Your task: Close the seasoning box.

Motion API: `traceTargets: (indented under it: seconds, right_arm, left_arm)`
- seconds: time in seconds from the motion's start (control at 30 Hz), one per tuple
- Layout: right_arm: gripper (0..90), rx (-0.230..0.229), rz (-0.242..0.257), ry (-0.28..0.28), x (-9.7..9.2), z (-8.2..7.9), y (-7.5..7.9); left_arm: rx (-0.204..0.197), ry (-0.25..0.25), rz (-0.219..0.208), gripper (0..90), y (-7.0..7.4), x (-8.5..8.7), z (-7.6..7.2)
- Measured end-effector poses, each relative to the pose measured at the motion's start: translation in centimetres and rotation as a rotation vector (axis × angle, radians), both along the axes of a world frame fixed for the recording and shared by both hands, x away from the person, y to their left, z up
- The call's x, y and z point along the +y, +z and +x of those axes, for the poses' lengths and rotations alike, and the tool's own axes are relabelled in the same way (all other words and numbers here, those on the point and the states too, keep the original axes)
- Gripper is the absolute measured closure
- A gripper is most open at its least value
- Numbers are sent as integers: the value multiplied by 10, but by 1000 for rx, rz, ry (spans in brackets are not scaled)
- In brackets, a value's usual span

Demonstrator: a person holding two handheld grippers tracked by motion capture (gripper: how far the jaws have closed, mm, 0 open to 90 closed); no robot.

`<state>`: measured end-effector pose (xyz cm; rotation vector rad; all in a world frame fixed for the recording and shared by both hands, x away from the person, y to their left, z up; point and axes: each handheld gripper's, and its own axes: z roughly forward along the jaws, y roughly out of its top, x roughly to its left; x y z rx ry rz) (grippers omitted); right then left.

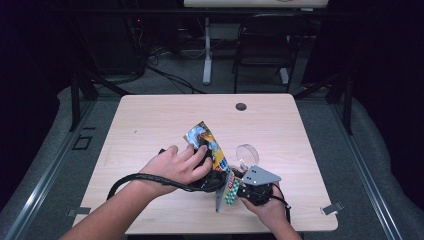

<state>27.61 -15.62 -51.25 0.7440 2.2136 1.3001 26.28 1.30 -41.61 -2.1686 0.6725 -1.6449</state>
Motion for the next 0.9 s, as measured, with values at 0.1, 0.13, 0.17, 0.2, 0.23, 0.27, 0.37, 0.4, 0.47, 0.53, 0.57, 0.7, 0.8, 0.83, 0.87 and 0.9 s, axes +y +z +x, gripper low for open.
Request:
traceTargets:
  seconds: [0.1,0.13,0.17,0.2,0.23,0.27,0.37,0.4,0.47,0.53,0.57,0.7,0.8,0.83,0.87,0.9]
  right_arm:
    - [705,-1,0,-1,0,0,0]
    - [705,-1,0,-1,0,0,0]
    - [705,-2,0,-1,0,0,0]
    - [705,-2,0,-1,0,0,0]
    - [705,-2,-1,-1,0,0,0]
    - [705,-1,-1,-1,0,0,0]
    - [705,0,-4,-2,1,1,0]
    - [705,0,-9,-5,1,1,0]
    - [706,-2,-9,-6,1,1,0]
    - [706,-3,-10,-8,1,1,0]
    - [706,-3,-9,-8,2,1,0]
    - [706,-5,-15,-11,2,0,0]
    - [706,-7,-18,-12,2,0,1]
    - [707,-7,-19,-12,2,0,1]
    - [707,-6,-20,-12,2,0,1]
    - [707,-7,-21,-13,2,0,1]
  left_arm:
    - [6,8,3,790,0,0,0]
    - [6,8,2,790,0,0,0]
    - [10,6,-7,790,0,0,0]
    - [14,7,-14,790,0,1,1]
    - [12,14,-5,790,0,1,0]
    - [18,20,-9,790,0,1,0]
    - [28,26,-24,792,-2,4,1]
    - [25,24,-29,793,-2,4,1]
    - [37,31,-35,794,-3,6,1]
    - [39,31,-39,795,-3,7,1]
    - [42,34,-41,796,-3,7,1]
    - [40,35,-42,798,-3,8,1]
    - [47,41,-50,798,-4,9,2]
    - [48,41,-54,798,-4,9,2]
    - [51,43,-58,798,-4,9,2]
    - [58,48,-69,798,-5,10,2]
